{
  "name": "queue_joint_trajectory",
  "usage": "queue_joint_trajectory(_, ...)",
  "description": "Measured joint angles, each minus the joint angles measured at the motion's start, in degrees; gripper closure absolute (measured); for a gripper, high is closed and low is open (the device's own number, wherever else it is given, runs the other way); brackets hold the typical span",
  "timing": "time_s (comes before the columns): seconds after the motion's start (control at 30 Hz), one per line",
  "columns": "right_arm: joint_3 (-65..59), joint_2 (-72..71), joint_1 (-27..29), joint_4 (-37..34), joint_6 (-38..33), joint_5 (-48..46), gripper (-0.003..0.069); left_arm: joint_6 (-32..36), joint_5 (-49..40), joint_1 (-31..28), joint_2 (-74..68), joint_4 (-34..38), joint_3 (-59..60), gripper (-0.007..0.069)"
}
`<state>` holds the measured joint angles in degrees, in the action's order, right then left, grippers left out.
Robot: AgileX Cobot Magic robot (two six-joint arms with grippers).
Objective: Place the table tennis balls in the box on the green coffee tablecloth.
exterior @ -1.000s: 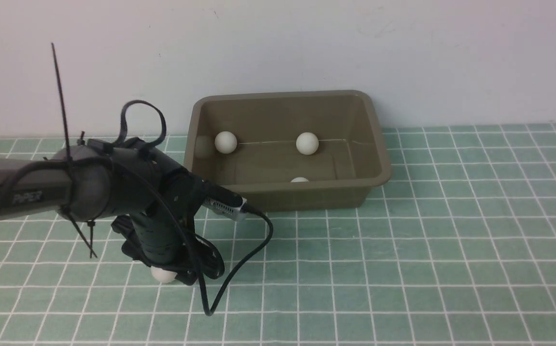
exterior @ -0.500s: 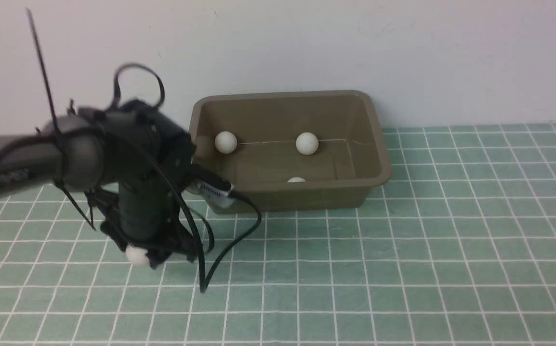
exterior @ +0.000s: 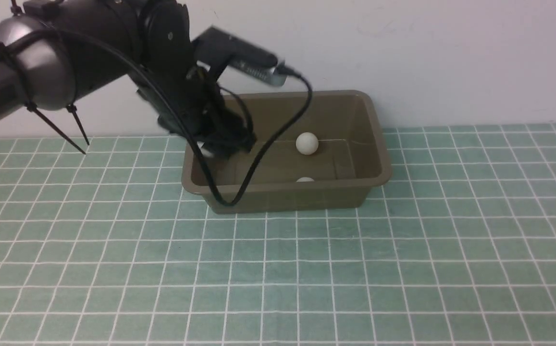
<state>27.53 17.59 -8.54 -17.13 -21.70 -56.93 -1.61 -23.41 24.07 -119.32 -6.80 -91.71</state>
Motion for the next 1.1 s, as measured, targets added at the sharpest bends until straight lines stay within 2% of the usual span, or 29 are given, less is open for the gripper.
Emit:
queue_joint_trajectory(0.23, 0.0, 0.0, 0.0, 0.0, 0.0, 0.0, 0.0675, -0.9, 2.6, 0.0, 0.0, -0.1, 0.0, 0.0089)
queue_joint_trajectory(0.37, 0.0, 0.0, 0.0, 0.0, 0.0, 0.8, 0.0675, -1.2, -0.6, 0.0, 0.2, -0.3, 0.0, 0.0076)
queue_joint_trajectory(0.4, 0.0, 0.0, 0.0, 0.3, -0.2, 1.4, 0.0675, -1.2, -1.6, 0.0, 0.4, -0.3, 0.0, 0.0092)
queue_joint_trajectory(0.47, 0.0, 0.0, 0.0, 1.2, -0.4, 2.8, 0.0675, -1.2, -3.6, 0.0, 0.9, -0.3, 0.0, 0.0171)
queue_joint_trajectory(0.63, 0.0, 0.0, 0.0, 6.6, -0.5, 9.9, 0.0675, -1.2, -9.8, 0.0, 4.6, -1.2, 0.1, 0.0541)
queue_joint_trajectory(0.7, 0.0, 0.0, 0.0, 8.4, -0.6, 11.9, 0.0675, -1.2, -9.6, 0.0, 7.1, -1.4, 0.8, 0.0599)
queue_joint_trajectory(0.77, 0.0, 0.0, 0.0, 10.6, -0.6, 13.4, 0.0675, -1.2, -8.2, 0.0, 10.2, -1.4, 3.1, 0.0621)
queue_joint_trajectory(0.87, 0.0, 0.0, 0.0, 13.6, -0.6, 14.1, 0.0675, -1.2, -0.4, 0.0, 19.1, -1.0, 12.1, 0.0629)
queue_joint_trajectory(1.0, 0.0, 0.0, 0.0, 14.2, -0.5, 14.1, 0.0675, -1.6, 10.1, 0.0, 29.9, -0.8, 26.3, 0.0629)
queue_joint_trajectory(1.1, 0.0, 0.0, 0.0, 14.2, -0.5, 14.1, 0.0675, -1.7, 12.8, 0.0, 33.4, -0.8, 31.0, 0.0629)
